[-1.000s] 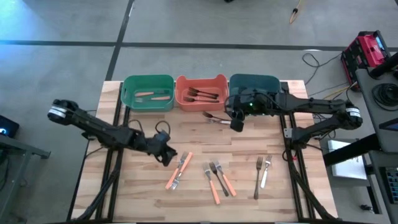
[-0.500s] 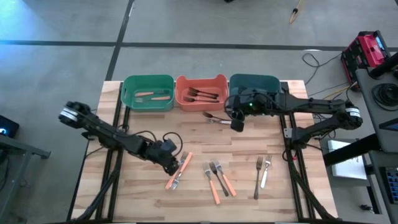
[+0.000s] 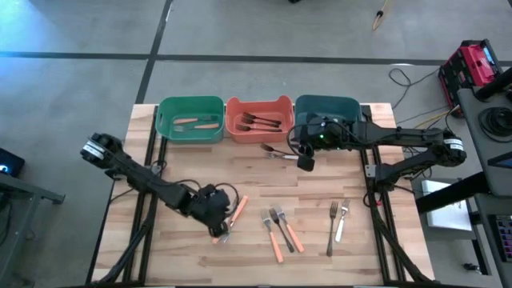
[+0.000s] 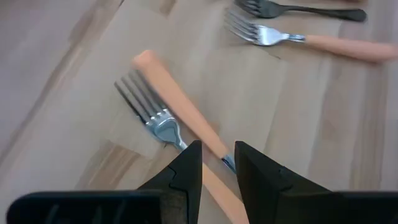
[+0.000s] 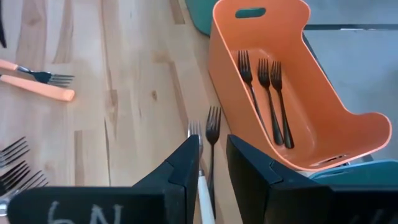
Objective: Sort silverware by color (type)
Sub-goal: Put the orange fork into the green bin
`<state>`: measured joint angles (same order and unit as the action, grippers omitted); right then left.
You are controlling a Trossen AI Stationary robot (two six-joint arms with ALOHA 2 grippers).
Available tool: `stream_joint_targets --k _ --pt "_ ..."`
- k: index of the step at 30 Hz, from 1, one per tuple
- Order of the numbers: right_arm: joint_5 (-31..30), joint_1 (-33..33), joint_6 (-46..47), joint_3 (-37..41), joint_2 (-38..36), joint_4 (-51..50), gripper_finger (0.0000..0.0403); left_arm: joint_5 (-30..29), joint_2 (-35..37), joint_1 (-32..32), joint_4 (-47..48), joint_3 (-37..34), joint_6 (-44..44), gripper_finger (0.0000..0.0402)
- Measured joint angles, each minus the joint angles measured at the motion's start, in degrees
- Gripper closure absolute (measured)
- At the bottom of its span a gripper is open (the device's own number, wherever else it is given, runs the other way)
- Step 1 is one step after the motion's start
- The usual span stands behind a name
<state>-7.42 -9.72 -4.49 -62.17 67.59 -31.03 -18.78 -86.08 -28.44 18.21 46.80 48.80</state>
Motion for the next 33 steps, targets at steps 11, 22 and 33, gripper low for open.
stream_joint_targets --k 11,22,33 --pt "0.13 2.63 0.00 0.02 0.00 -0.02 0.0329 -9.94 -0.02 -6.44 -1.89 -1.46 0.30 0.0301" --pt "-0.09 5.51 0.92 0.07 0.00 -0.01 0.0326 -14.22 -6.41 -8.66 -4.17 -1.27 9.94 0.0205" --pt "-0.12 6.40 1.95 0.11 0.00 0.02 0.0326 -16.30 -8.59 -9.31 -5.21 -1.59 12.61 0.0212"
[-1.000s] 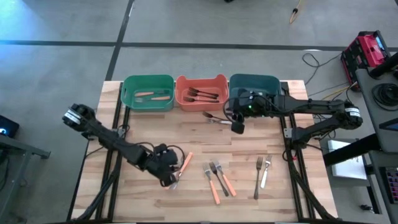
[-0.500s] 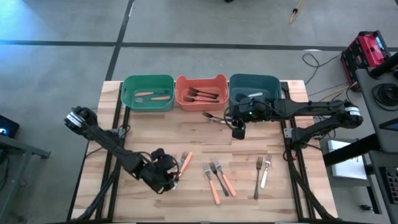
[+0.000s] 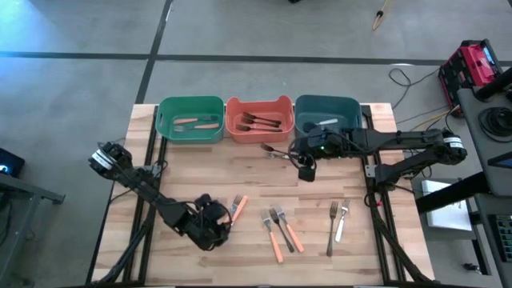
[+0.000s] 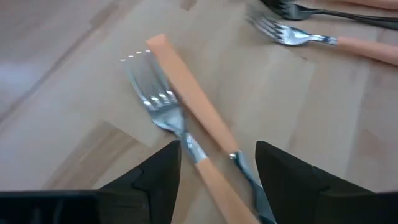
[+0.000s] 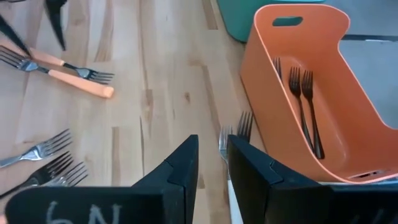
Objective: Sort silverware by color (type)
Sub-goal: Put the orange fork into the green bin
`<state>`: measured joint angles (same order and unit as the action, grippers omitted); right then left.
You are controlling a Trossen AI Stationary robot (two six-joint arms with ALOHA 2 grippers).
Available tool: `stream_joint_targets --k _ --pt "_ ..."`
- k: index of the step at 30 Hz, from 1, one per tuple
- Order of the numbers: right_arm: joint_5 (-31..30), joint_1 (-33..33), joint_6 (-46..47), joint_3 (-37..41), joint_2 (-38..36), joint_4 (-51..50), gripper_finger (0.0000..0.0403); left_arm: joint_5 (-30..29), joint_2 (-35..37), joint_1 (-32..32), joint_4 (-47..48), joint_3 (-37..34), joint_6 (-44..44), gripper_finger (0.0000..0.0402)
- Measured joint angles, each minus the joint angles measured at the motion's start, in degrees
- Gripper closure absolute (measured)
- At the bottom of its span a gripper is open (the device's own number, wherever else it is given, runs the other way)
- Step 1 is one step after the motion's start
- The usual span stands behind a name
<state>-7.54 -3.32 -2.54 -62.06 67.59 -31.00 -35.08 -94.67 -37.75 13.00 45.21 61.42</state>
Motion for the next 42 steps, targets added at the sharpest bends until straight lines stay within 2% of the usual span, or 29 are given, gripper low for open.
stream_joint_targets --k 19,27,32,42 --pt "-0.03 0.10 -1.04 0.00 0.00 0.04 0.0326 -0.46 -5.27 -0.07 -1.08 -0.87 2.81 0.0223" --pt "-0.05 0.10 -0.99 0.00 0.00 0.04 0.0326 -1.85 -8.38 -0.14 1.03 -0.58 6.92 0.0230" --pt "-0.05 0.10 -0.88 0.00 0.00 0.07 0.0326 -2.00 -9.51 -0.12 1.93 -0.57 8.17 0.0264" --pt "-0.05 0.10 -1.02 0.00 0.00 0.07 0.0326 -2.07 -8.76 -0.01 3.28 -0.81 8.75 0.0370"
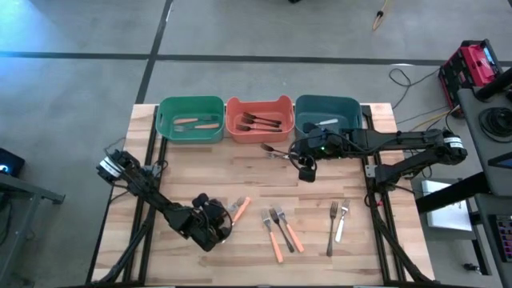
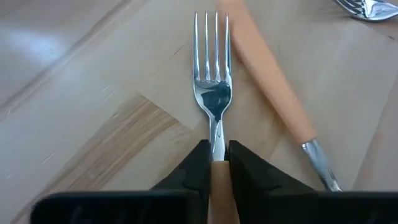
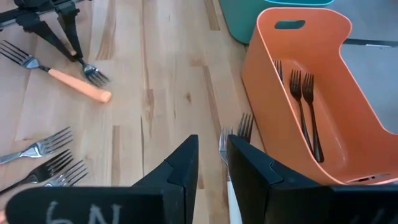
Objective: Sort silverware by color (type)
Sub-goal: Put the orange fork into the green bin
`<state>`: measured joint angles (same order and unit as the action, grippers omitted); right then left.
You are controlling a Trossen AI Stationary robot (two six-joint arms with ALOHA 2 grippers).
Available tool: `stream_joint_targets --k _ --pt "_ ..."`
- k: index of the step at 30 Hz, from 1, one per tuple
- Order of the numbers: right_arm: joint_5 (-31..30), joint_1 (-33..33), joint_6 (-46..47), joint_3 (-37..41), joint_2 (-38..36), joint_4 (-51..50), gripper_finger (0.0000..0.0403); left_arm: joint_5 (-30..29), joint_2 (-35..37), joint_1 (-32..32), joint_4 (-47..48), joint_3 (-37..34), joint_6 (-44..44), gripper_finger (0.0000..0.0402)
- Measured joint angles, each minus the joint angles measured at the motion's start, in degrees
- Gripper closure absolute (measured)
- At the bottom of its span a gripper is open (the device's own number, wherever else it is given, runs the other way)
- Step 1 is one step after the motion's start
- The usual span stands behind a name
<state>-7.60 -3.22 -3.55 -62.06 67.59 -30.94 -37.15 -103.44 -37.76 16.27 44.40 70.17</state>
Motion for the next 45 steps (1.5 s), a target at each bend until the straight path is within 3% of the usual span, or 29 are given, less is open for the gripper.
stream_joint_targets --k 8,14,20,26,31,38,45 --pt "0.00 0.00 0.03 0.00 0.00 0.02 0.0326 -1.39 5.15 0.15 5.83 -0.61 -0.04 0.0382" --pt "0.04 0.00 0.00 0.20 0.00 0.08 0.0326 -6.12 12.10 0.15 9.32 -0.39 -2.78 0.0382" --pt "0.19 0.00 -0.04 1.17 0.00 3.20 0.0326 -10.66 21.71 0.96 7.67 0.77 -15.71 0.0382" --pt "0.31 0.00 -0.96 4.39 0.00 9.40 0.0326 -12.65 32.53 3.26 2.57 1.71 -38.77 0.0382" --pt "0.25 -0.02 -0.95 6.87 0.00 12.76 0.0326 -12.69 40.01 9.35 -2.70 1.73 -56.15 0.0382" --pt "0.09 -0.04 -3.14 9.11 0.00 20.05 0.0326 -3.90 43.12 21.76 -8.14 1.66 -72.22 0.0382" --pt "0.04 -0.17 -7.85 9.11 0.00 23.68 0.0326 10.73 42.83 36.18 -8.23 1.64 -76.59 0.0378"
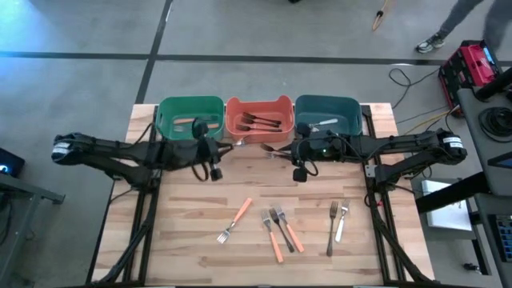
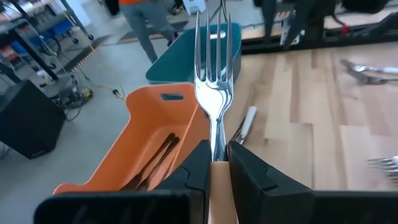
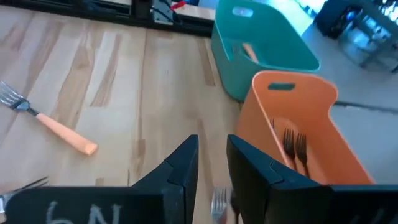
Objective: Sort silverware by color (type)
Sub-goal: Put the orange fork into the green bin
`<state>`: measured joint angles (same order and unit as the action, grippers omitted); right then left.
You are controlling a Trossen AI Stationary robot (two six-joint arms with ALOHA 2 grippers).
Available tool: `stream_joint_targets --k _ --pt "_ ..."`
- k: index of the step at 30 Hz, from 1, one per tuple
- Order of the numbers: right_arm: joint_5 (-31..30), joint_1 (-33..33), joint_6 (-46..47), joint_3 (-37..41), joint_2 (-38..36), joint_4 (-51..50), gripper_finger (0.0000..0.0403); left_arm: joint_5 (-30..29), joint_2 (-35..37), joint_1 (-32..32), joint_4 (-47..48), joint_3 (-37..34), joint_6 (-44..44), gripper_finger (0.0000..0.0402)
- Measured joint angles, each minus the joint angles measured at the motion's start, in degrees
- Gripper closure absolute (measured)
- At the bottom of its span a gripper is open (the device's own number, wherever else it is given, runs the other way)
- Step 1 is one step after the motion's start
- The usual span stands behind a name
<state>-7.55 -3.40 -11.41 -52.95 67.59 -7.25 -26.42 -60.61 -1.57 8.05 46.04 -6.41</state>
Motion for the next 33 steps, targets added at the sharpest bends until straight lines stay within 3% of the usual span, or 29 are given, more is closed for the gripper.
stream_joint_targets --k 9,14,24,28,33 --pt "-2.96 -3.88 -6.74 -1.14 0.00 5.24 0.0330 10.94 -0.28 18.76 0.09 0.16 -8.73 0.0382" --pt "-3.05 -8.53 -8.19 -3.15 0.00 5.60 0.0342 19.32 -2.06 28.67 -0.53 4.34 -14.25 0.0382" --pt "-2.91 -17.96 -10.91 -3.30 0.00 9.32 0.0363 32.61 -15.66 43.26 0.52 15.81 -25.95 0.0382" --pt "-2.76 -21.44 -11.16 -3.30 0.00 9.32 0.0365 35.90 -20.59 47.59 7.33 20.39 -30.22 0.0382" --pt "-2.82 -24.27 -11.14 -3.30 0.00 9.32 0.0365 35.90 -24.87 51.85 26.09 27.42 -31.35 0.0382"
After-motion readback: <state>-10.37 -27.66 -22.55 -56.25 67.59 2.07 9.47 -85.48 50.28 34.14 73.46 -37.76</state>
